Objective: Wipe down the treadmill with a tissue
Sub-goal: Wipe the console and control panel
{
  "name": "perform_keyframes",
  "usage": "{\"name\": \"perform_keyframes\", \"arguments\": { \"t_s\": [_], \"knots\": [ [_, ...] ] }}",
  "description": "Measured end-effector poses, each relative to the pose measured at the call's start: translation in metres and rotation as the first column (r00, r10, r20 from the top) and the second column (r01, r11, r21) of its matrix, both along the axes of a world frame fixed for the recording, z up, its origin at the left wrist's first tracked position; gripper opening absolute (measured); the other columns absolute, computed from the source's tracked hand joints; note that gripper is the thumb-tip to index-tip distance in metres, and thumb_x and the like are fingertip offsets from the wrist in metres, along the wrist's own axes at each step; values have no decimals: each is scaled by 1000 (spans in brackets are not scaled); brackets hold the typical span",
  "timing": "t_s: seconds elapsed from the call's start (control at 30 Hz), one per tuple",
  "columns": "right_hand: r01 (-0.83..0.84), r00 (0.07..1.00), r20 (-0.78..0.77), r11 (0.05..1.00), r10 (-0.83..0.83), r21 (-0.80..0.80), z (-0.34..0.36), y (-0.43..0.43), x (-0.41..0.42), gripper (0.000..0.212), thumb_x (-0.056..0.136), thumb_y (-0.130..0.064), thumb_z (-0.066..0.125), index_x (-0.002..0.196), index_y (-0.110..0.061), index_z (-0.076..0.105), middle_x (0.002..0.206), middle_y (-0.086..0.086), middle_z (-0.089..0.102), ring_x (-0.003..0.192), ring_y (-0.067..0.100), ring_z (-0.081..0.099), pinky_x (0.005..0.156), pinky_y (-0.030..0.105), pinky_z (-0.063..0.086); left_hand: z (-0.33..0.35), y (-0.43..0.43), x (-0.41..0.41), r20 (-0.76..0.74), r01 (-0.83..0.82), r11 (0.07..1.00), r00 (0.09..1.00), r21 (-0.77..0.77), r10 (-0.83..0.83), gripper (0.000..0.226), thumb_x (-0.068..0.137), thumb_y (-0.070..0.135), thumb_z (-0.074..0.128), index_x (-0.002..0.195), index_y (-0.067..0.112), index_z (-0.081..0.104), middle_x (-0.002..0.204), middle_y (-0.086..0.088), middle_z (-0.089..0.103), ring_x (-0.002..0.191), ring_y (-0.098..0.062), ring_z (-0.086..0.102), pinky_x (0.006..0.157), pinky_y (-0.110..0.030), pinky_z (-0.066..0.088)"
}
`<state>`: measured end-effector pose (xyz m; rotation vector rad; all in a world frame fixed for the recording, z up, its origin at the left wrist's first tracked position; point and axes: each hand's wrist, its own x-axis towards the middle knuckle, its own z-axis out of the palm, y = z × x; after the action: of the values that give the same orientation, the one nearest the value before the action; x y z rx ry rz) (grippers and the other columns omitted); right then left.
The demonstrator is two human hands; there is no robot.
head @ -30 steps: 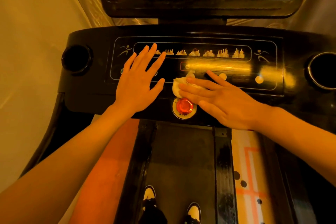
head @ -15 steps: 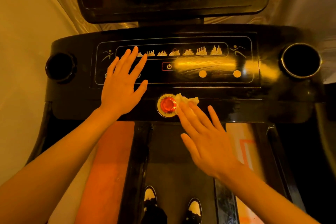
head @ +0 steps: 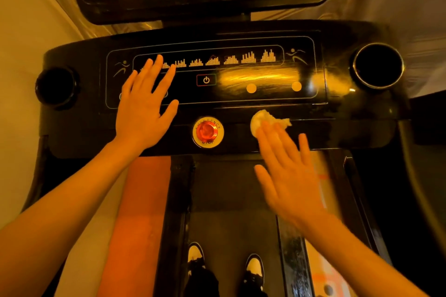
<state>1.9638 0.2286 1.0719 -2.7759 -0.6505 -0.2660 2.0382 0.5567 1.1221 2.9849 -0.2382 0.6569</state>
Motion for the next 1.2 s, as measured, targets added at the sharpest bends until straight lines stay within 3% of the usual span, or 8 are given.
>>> {"name": "perform_keyframes", "arguments": {
  "t_s": [0.13,0.23,0.47,0.67,0.83,0.93,1.07,1.2],
  "knots": [
    [371,929,-60,924,-366,91,-4,-79,16,71,108,-50,5,165,-11,18,172,13,16,160,28,9,128,57,1,0,-2,-1,14,-8,1000,1000,-15,8,65,105,45,38,164,23,25,173,-7,15,160,-26,11,128,-45,7],
    [507,861,-101,854,-498,114,-1,-46,20,71,108,-39,0,161,1,25,170,24,13,159,38,5,127,62,4,1,-5,-1,11,-9,1000,1000,-21,10,65,105,45,37,164,23,25,173,-7,15,160,-27,11,128,-44,5],
    [27,1000,2,998,-27,49,7,8,7,66,109,-49,9,166,-18,14,174,3,6,161,20,0,129,46,-8,1,-1,-1,2,-1,1000,1000,5,1,65,106,46,36,165,23,23,173,-7,14,160,-26,10,129,-47,9],
    [545,838,-55,827,-543,138,14,-31,42,74,106,-45,-4,163,-4,19,171,20,16,159,36,11,126,62,12,-1,-3,-1,16,-9,1000,1000,-9,9,65,104,46,37,164,23,25,173,-7,14,160,-27,11,128,-47,8],
    [5,1000,2,996,-5,89,21,43,24,66,109,-49,4,167,-17,9,174,4,1,161,22,-6,129,48,-7,-1,-1,-1,2,-13,1000,1000,3,13,66,105,47,35,165,23,23,173,-6,13,160,-25,9,129,-47,8],
    [134,990,47,990,-135,34,10,-14,36,65,109,-48,11,167,-17,10,174,5,4,161,21,-2,129,50,-6,-1,-2,-1,5,-13,1000,1000,-5,13,66,104,47,36,165,23,24,173,-6,13,160,-25,10,129,-47,8],
    [347,937,-34,919,-347,188,0,-45,27,66,109,-44,7,165,-10,15,173,14,9,160,28,1,128,57,-2,-2,-3,0,20,-11,1000,1000,-15,11,65,105,46,39,164,23,26,173,-6,15,160,-27,11,128,-47,8],
    [-194,980,38,981,193,28,0,-8,7,63,110,-42,21,165,-12,19,174,6,10,161,27,4,129,51,3,-1,-2,-1,22,-15,1000,1000,0,15,66,104,47,40,164,23,26,173,-7,16,160,-27,12,129,-46,8]
  ]
}}
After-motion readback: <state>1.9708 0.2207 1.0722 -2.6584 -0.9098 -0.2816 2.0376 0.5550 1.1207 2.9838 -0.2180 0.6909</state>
